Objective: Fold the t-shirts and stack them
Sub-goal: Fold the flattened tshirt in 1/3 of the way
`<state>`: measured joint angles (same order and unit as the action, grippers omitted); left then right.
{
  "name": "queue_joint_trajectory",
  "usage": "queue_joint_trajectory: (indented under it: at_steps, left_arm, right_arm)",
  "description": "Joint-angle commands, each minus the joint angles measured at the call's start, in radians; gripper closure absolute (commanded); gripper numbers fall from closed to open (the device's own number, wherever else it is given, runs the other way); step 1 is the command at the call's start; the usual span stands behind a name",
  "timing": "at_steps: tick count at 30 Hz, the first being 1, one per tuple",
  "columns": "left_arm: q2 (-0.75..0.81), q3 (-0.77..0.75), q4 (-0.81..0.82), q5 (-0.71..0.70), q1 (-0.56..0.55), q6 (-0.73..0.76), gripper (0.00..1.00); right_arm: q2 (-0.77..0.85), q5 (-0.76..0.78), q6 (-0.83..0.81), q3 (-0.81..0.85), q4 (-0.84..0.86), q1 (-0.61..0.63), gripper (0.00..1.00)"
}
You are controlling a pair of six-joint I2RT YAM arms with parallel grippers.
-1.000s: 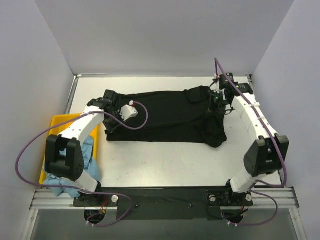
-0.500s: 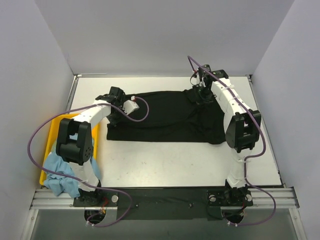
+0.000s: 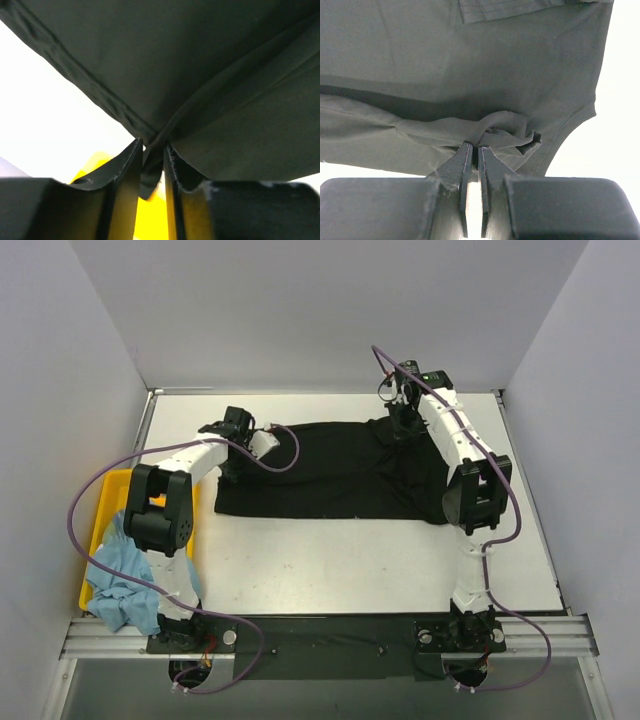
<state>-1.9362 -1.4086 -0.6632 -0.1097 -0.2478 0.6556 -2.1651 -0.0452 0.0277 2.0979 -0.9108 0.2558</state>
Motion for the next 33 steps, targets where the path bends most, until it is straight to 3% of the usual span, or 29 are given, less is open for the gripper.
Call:
queue_joint_trajectory:
  at_steps: [1, 4, 6, 7, 9, 12, 15, 19, 22, 26, 33]
  left_arm:
    - [-0.001, -0.059, 0.095, -0.051, 0.008, -0.039, 0.59]
    - [-0.001, -0.069, 0.189, -0.169, 0.021, -0.085, 0.44]
    - [-0.015, -0.114, 0.217, -0.194, 0.053, -0.135, 0.37]
    - [-0.035, -0.181, 0.179, -0.188, 0.073, -0.177, 0.36]
    - [-0.075, -0.304, 0.07, -0.15, 0.114, -0.232, 0.36]
    - [-0.073, -0.394, -0.041, -0.05, 0.156, -0.261, 0.35]
    - [0.056, -0.261, -0.026, 0.068, 0.154, -0.19, 0.35]
    - [0.253, -0.018, -0.088, 0.358, 0.128, 0.053, 0.37]
    - [0.339, 0.181, -0.095, 0.384, 0.107, 0.247, 0.36]
    - [0.381, 0.315, -0.011, 0.32, 0.074, 0.321, 0.3]
    - [0.312, 0.359, 0.073, 0.266, 0.016, 0.364, 0.27]
  right_arm:
    - [-0.032, 0.036, -0.009, 0.051, -0.048, -0.007, 1.0]
    - [-0.058, 0.042, 0.037, 0.091, -0.046, -0.024, 0.94]
    - [-0.076, 0.042, 0.079, 0.132, -0.046, -0.039, 0.83]
    - [-0.085, 0.042, 0.095, 0.158, -0.046, -0.046, 0.69]
    - [-0.082, 0.038, 0.142, 0.178, -0.048, -0.073, 0.52]
    - [-0.004, 0.013, 0.208, 0.137, -0.048, -0.136, 0.42]
    - [0.124, -0.025, 0.221, -0.055, -0.045, -0.193, 0.4]
    - [0.342, -0.113, 0.17, -0.414, 0.016, -0.251, 0.41]
    - [0.476, -0.168, 0.137, -0.65, 0.056, -0.253, 0.41]
    - [0.563, -0.248, 0.095, -0.838, 0.16, -0.28, 0.41]
    - [0.482, -0.291, 0.083, -0.874, 0.231, -0.28, 0.43]
